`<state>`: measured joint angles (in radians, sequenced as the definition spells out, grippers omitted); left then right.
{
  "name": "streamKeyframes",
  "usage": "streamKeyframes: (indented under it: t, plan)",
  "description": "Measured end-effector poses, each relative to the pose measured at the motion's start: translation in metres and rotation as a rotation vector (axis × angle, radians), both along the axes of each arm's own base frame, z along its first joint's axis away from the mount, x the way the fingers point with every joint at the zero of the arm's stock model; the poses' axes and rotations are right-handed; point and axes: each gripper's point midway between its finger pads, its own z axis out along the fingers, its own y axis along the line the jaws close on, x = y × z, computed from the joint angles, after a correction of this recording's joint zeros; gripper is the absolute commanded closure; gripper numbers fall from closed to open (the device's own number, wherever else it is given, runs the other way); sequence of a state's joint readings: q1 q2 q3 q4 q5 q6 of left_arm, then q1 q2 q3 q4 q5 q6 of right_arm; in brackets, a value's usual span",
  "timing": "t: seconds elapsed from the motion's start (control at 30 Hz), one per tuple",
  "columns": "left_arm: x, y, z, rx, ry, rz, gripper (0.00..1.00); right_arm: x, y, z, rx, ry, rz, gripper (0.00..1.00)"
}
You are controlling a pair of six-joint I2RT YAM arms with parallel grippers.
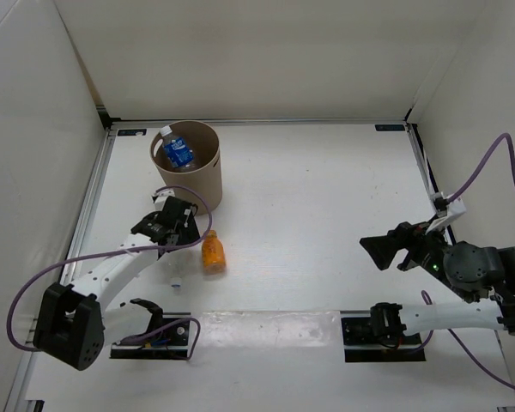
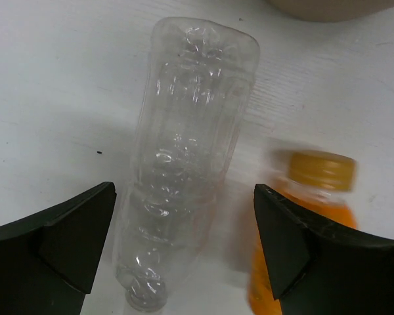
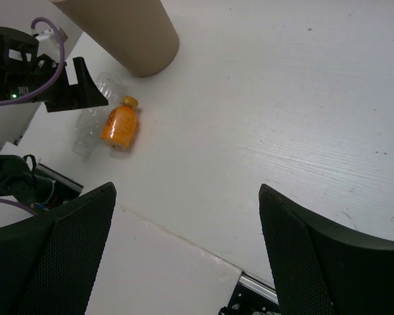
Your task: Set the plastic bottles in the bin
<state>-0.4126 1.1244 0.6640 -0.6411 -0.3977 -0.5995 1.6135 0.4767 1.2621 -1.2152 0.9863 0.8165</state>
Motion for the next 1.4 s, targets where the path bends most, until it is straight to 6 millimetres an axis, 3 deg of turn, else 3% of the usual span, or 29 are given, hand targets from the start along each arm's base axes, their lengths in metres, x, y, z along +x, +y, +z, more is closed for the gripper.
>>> streamKeyframes:
  t: [0.23,0.37,0.53,0.63,0.73,0.87,0.97,1.1,1.2,1.4]
  plan:
    - [0.005,0.006,-0.015,-0.005,0.051,0.041,0.06,0.005,-0.019,-0.012,-0.061,0.017,-0.089,0.1]
    - [0.006,0.008,-0.02,-0.014,0.074,0.055,0.13,0.005,-0.033,-0.016,-0.068,0.03,-0.143,0.1]
    - [0.012,0.004,-0.021,-0.03,0.081,0.044,0.44,-0.001,-0.053,-0.021,-0.041,0.034,-0.185,0.1]
    - [0.013,0.0,-0.02,-0.047,0.079,0.03,0.57,-0.005,-0.064,-0.021,-0.029,0.025,-0.213,0.1]
    - [0.013,-0.003,-0.019,-0.064,0.079,0.022,0.69,-0.008,-0.074,-0.022,-0.024,0.012,-0.241,0.1]
    - [0.008,-0.012,-0.011,-0.118,0.05,0.004,0.73,-0.009,-0.082,-0.03,-0.05,-0.001,-0.284,0.1]
    - [0.002,-0.029,0.012,-0.168,-0.026,-0.05,0.74,-0.007,-0.082,-0.042,-0.101,0.003,-0.298,0.1]
    - [-0.007,-0.055,0.06,-0.226,-0.156,-0.152,0.74,-0.002,-0.077,-0.052,-0.143,-0.003,-0.292,0.1]
    - [-0.008,-0.071,0.112,-0.258,-0.272,-0.22,0.74,0.001,-0.073,-0.06,-0.172,-0.003,-0.278,0.1]
    - [-0.003,-0.086,0.224,-0.279,-0.519,-0.304,0.74,0.002,-0.073,-0.06,-0.173,-0.01,-0.274,0.1]
